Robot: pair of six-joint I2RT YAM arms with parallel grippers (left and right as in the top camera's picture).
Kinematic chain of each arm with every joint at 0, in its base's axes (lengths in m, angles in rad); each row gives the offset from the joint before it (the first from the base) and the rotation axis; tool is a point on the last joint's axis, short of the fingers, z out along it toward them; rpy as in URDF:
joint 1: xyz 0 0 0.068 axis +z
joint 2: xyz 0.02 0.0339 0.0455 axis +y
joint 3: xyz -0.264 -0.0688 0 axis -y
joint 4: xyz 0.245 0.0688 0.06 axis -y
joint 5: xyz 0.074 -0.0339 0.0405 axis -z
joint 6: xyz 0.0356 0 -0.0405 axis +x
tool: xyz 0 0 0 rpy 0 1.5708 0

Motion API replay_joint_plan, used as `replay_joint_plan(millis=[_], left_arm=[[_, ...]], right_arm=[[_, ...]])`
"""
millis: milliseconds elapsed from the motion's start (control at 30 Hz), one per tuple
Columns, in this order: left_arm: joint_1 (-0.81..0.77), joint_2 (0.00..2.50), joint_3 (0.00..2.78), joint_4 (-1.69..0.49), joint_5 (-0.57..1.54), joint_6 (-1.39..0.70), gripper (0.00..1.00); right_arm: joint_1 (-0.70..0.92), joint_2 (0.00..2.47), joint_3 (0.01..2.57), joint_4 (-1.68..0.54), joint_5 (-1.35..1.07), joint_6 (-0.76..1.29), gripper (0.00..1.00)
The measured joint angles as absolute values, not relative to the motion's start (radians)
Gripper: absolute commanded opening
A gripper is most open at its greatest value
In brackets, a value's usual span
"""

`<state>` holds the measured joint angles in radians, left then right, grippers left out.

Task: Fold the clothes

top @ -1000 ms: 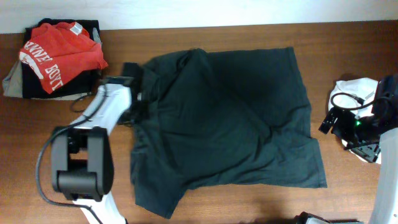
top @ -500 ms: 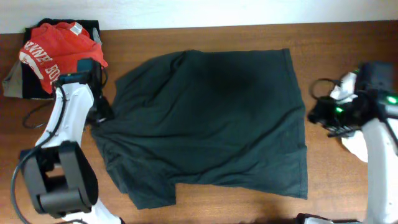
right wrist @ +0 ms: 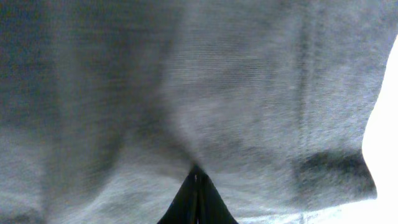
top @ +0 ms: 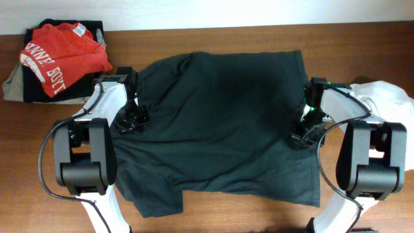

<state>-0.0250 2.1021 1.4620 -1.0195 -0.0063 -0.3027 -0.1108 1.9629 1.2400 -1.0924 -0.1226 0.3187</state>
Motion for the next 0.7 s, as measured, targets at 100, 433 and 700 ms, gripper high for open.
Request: replay_joint_plan(millis=[100, 433, 700], left_arm=[[-0.024, 2.102, 1.463, -1.02, -0.008, -0.303, 0.12], [-0.017, 2.117, 1.467, -1.176, -0.01, -0.34, 0.23], [-0.023, 1.81, 1.457, -1.263, -0.041, -0.364, 0.18]], right_arm=[[-0.193, 1.958, 1.198, -1.056, -0.174, 0.319, 0.04], [-0.419, 1.956, 1.209, -1.046, -0.171, 0.371, 0.04], [-0.451, 1.85, 1.412, -1.28, -0.106, 0.331, 0.04]])
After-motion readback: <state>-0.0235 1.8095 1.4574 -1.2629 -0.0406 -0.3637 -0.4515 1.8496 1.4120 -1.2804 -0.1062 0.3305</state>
